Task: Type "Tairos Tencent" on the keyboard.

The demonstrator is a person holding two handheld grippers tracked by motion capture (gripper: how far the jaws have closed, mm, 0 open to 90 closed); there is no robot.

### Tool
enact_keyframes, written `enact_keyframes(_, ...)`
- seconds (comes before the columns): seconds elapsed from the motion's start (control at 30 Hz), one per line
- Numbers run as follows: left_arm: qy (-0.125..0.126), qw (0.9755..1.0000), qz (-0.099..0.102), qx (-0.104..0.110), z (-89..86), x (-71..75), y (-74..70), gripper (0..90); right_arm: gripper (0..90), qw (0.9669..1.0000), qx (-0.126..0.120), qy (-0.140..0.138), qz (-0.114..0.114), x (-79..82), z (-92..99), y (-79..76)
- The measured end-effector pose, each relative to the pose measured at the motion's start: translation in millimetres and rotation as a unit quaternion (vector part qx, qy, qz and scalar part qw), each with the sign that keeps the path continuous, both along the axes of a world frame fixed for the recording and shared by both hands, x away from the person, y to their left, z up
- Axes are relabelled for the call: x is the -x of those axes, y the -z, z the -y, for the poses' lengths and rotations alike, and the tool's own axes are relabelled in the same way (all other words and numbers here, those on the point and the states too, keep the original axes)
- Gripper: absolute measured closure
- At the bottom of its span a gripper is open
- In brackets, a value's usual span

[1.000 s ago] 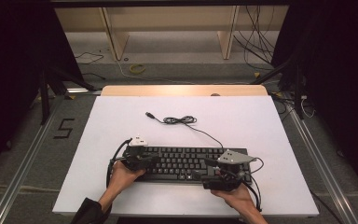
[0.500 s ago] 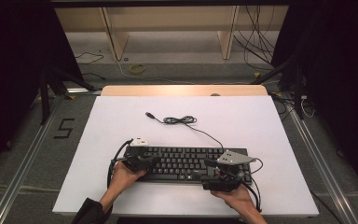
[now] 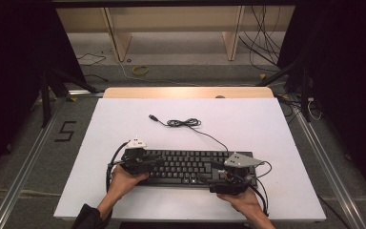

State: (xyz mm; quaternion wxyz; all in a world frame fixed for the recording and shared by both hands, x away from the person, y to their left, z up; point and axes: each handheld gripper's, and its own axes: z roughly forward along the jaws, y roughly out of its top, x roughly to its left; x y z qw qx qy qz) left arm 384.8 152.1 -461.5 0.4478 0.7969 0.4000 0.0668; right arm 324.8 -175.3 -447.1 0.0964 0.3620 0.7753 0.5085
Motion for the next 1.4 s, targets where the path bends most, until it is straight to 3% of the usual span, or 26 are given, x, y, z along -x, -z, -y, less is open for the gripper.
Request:
enact_keyframes(0.1, 0.004, 0.9997, 0.003, 0.025, -2.5, 3.6, -3.8, 56.8, 30.1, 1.0000, 0.000, 0.002, 0.000, 0.2, 1.7, -0.5)
enact_keyframes(0.37, 0.020, 0.9973, 0.025, 0.065, -8.0, 16.9, -10.7, 38.0, 30.1, 0.9999, -0.002, 0.008, 0.007, 2.0, 9.7, -1.9)
enact_keyframes(0.77, 0.024, 0.9937, 0.048, 0.098, -21.2, 42.6, -13.8, 28.3, 30.1, 0.9998, -0.003, 0.016, 0.015, 9.4, 24.2, -3.1)
enact_keyframes(1.4, 0.019, 0.9931, 0.063, 0.097, -37.0, 71.2, -9.9, 26.2, 30.1, 0.9990, 0.007, 0.035, 0.026, 24.6, 51.4, 1.2)
